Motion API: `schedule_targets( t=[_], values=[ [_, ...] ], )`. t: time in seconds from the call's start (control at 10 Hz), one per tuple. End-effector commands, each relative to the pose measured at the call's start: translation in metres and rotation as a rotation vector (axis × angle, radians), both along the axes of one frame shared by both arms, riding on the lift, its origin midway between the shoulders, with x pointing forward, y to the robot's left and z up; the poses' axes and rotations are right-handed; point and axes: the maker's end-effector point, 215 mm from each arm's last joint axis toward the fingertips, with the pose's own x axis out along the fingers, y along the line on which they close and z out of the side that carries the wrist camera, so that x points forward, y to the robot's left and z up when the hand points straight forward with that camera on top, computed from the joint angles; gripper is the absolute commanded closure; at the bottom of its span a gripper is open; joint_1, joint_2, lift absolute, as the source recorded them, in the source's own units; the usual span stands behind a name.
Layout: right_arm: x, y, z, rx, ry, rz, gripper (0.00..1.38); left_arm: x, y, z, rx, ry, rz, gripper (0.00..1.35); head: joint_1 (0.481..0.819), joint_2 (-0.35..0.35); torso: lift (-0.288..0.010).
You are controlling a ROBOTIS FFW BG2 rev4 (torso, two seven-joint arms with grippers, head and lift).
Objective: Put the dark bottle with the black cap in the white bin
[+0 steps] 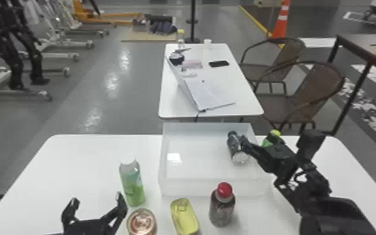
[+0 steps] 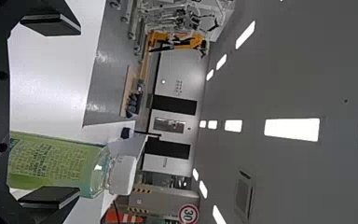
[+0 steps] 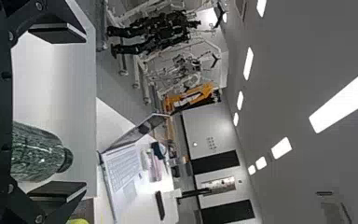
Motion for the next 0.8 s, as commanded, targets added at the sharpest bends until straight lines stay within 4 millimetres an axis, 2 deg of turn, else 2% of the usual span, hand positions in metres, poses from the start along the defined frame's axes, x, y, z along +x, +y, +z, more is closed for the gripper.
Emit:
schedule_targets(
  t=[0.0, 0.1, 0.2, 0.3, 0.4, 0.5, 0.7],
  values=[
    [-0.029, 0.005, 0.027, -0.025, -0.057, -0.001, 0.18, 0.000, 0.001, 0.000, -0.002, -0.001, 0.003, 0.10, 0.549, 0.000, -0.100],
    [-0.048, 0.000, 0.048, -0.035, -0.097, -0.028, 0.18, -0.001, 0.001, 0.001, -0.003, -0.004, 0.004, 0.10, 0.549, 0.000, -0.100],
    [-0.065, -0.011, 0.054, -0.053, -0.110, -0.066, 0.18, -0.001, 0.001, 0.001, -0.003, -0.004, 0.004, 0.10, 0.549, 0.000, -0.100],
    [-0.085, -0.021, 0.050, -0.065, -0.098, -0.089, 0.18, -0.001, 0.001, 0.002, -0.003, -0.007, 0.004, 0.10, 0.549, 0.000, -0.100],
    [-0.111, -0.027, 0.023, -0.082, -0.047, -0.111, 0.18, -0.002, 0.003, 0.001, -0.002, -0.007, 0.007, 0.10, 0.549, 0.000, -0.100],
    [-0.131, -0.037, 0.006, -0.082, -0.009, -0.140, 0.18, -0.003, 0.005, 0.002, -0.001, -0.010, 0.011, 0.10, 0.549, 0.000, -0.100],
    [-0.159, -0.042, -0.017, -0.104, 0.036, -0.153, 0.18, -0.004, 0.007, 0.002, 0.003, -0.011, 0.015, 0.10, 0.549, 0.000, -0.100]
  ],
)
